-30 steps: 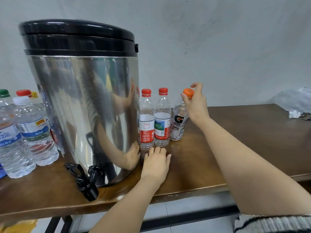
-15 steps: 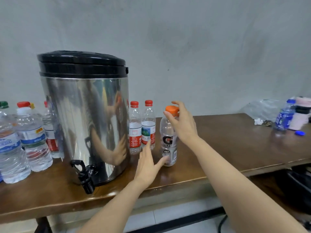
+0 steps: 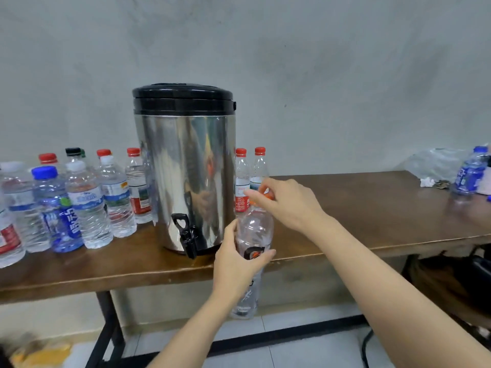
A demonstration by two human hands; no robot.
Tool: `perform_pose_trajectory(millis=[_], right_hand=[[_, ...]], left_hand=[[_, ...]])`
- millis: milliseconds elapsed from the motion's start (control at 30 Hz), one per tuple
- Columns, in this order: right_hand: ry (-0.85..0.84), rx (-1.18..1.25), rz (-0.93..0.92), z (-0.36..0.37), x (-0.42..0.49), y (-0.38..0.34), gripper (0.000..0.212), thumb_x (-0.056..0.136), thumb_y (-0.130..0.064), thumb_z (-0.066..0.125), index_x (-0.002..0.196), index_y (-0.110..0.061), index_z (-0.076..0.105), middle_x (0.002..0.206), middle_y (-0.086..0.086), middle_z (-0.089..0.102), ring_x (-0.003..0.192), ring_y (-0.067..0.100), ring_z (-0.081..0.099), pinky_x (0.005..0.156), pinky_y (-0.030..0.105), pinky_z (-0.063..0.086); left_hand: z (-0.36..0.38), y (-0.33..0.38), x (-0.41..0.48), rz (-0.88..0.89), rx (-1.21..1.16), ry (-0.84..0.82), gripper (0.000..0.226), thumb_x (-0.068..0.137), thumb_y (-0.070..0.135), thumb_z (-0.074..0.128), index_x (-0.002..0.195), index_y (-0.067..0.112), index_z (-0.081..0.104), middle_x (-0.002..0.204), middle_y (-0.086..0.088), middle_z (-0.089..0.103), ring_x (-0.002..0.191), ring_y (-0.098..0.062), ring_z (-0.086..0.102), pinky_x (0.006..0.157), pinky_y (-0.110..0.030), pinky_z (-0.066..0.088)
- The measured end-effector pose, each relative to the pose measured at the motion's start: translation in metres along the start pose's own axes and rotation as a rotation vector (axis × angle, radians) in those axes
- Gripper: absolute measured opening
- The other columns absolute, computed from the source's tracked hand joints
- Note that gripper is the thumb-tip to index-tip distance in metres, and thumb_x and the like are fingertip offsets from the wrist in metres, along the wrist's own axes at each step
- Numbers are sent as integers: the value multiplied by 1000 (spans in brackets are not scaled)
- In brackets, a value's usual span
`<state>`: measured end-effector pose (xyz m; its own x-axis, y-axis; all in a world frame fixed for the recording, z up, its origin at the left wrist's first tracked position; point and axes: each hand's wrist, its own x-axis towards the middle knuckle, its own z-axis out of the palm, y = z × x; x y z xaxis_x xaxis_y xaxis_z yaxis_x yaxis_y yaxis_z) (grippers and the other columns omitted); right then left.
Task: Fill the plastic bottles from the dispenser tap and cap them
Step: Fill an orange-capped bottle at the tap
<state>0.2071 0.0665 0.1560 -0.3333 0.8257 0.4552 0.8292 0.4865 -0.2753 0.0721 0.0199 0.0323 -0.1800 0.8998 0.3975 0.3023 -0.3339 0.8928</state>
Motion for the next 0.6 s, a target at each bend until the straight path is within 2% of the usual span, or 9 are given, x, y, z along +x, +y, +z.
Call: perform_pose_trajectory(millis=[67, 133, 267, 367, 467, 533, 600], right_hand=[[-32, -226, -19, 0, -6, -14, 68, 86, -80, 30, 86, -19, 59, 73, -6, 51, 77, 23, 55, 65, 34, 36], [-109, -268, -34, 7, -9, -24, 68, 86, -80, 32, 79, -16, 54, 77, -2, 52, 78, 25, 55, 65, 34, 38], [-283, 93, -71, 16, -7, -24, 44, 91, -62, 53, 84, -19, 57, 81, -5, 57, 79, 18, 55, 68, 32, 44], [-429, 266, -148, 20, -2, -26, 21, 94, -40, 62, 103, -22, 64, 97, -7, 63, 92, 9, 58, 81, 24, 48], [-512, 381, -164, 24, 2, -24, 25, 93, -26, 65, 118, -29, 62, 117, -6, 61, 103, 5, 58, 88, 14, 46], [-514, 506, -124, 28, 4, -21, 32, 93, -21, 67, 123, -29, 60, 124, -6, 59, 110, 7, 60, 94, 20, 47], [-448, 587, -67, 36, 5, -15, 33, 92, -17, 67, 124, -23, 61, 124, -6, 60, 111, 9, 60, 94, 20, 48]], left_hand=[[-8, -7, -16, 9, 44, 3, 85, 64, 45, 89, 127, 58, 35, 127, 32, 51, 119, 9, 48, 96, -11, 38], [-17, -12, -29, 6, 75, 9, 82, 65, 42, 89, 122, 62, 33, 124, 35, 51, 116, 14, 48, 91, -7, 38], [-30, -20, -37, -32, 51, 17, 85, 64, 39, 90, 126, 60, 36, 124, 32, 55, 114, 11, 52, 90, -9, 42], [-40, -27, -41, -72, 10, -3, 87, 65, 35, 91, 135, 48, 39, 123, 30, 57, 113, 10, 55, 83, -5, 43], [-48, -34, -42, -113, -42, -40, 86, 65, 33, 90, 136, 43, 43, 122, 29, 59, 113, 8, 56, 88, -11, 46], [-53, -41, -44, -153, -64, -65, 85, 62, 39, 90, 134, 44, 45, 120, 29, 61, 113, 6, 57, 94, -22, 48], [-56, -48, -50, -195, -62, -78, 81, 63, 35, 90, 131, 45, 47, 116, 28, 63, 109, 5, 60, 94, -25, 50]])
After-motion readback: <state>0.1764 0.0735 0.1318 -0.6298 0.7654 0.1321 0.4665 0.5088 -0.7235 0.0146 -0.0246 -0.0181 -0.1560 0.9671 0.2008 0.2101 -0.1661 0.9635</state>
